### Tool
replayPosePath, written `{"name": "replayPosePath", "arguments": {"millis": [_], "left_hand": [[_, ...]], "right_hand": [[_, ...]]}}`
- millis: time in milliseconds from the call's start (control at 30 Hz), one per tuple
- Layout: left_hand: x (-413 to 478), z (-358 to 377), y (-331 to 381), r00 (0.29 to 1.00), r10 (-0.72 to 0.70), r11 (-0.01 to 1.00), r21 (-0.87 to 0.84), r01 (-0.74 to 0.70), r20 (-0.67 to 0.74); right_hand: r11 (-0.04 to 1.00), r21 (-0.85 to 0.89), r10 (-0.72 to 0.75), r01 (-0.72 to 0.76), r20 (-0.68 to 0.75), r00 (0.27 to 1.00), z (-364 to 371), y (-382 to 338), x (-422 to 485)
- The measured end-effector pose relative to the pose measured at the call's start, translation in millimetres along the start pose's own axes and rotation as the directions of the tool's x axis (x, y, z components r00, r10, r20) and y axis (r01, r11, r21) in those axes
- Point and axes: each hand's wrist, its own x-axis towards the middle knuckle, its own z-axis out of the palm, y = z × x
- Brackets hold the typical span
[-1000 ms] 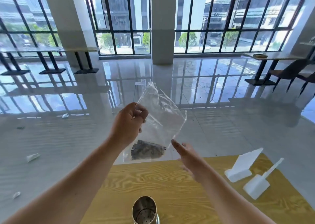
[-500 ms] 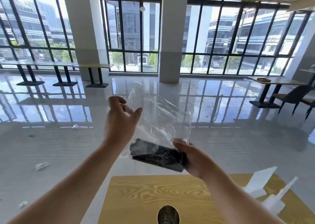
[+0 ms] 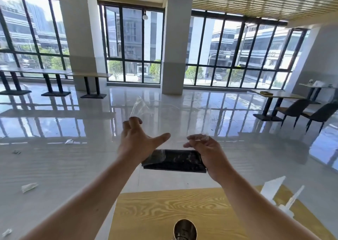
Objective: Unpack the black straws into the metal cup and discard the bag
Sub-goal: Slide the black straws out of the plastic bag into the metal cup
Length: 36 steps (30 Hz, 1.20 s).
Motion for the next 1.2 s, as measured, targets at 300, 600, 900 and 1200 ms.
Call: {"name": "replayPosePath", "arguments": {"millis": [300, 600, 900, 1200], "left_hand": [[6.7, 17.4, 27.1, 0.984, -0.081, 0.986, -0.156, 0.056, -0.162], [16.5, 38.6, 78.5, 0.968, -0.233, 0.954, -0.216, 0.208, -0.096], [35.6, 45.2, 127.1, 0.978, -0.125, 0.961, -0.265, 0.077, -0.168], [46.5, 22.8, 128.2, 0.973, -0.127, 0.921, -0.388, 0.044, -0.192]], "right_hand": [[0.963, -0.209, -0.182, 0.169, -0.044, 0.982, -21.7, -19.6, -7.4], [0.941, -0.220, -0.265, 0.257, -0.009, 0.964, -48.1, -30.5, 7.5], [0.953, -0.179, -0.261, 0.246, -0.061, 0.964, -115.5, -45.3, 41.3], [0.995, -0.029, -0.098, 0.095, -0.142, 0.985, -196.4, -27.5, 79.0]]}}
